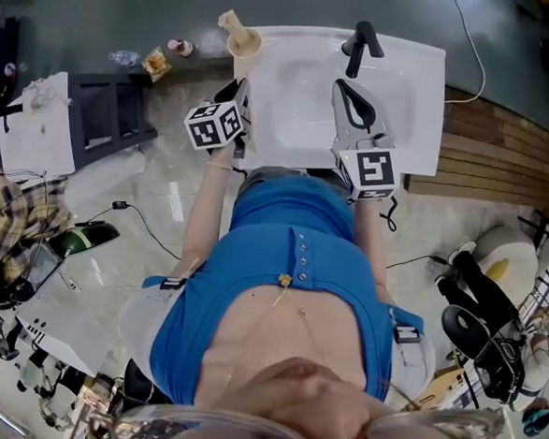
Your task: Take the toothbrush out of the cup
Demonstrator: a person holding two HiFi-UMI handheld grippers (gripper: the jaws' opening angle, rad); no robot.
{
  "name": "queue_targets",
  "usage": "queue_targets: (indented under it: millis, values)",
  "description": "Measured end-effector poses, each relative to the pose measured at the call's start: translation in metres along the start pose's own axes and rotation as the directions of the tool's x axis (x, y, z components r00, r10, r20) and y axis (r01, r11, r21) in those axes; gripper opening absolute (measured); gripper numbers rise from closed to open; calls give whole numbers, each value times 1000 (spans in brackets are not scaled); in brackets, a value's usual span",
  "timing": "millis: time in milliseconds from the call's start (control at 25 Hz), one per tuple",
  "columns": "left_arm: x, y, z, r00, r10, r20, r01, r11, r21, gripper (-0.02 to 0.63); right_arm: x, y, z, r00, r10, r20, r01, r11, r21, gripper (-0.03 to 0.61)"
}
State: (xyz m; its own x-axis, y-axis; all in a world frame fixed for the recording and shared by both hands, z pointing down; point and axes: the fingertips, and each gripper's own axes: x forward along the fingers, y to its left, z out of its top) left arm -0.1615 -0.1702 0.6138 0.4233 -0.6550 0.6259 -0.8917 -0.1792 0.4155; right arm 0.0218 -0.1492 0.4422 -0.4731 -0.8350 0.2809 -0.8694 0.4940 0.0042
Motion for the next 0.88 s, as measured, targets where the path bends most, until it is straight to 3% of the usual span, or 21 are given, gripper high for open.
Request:
queue_targets:
  millis: [880]
  values:
    - [37,26,-34,999,48,25,-44,989,-144,105,-6,-2,-7,999,-35,-38,35,999,-1,2]
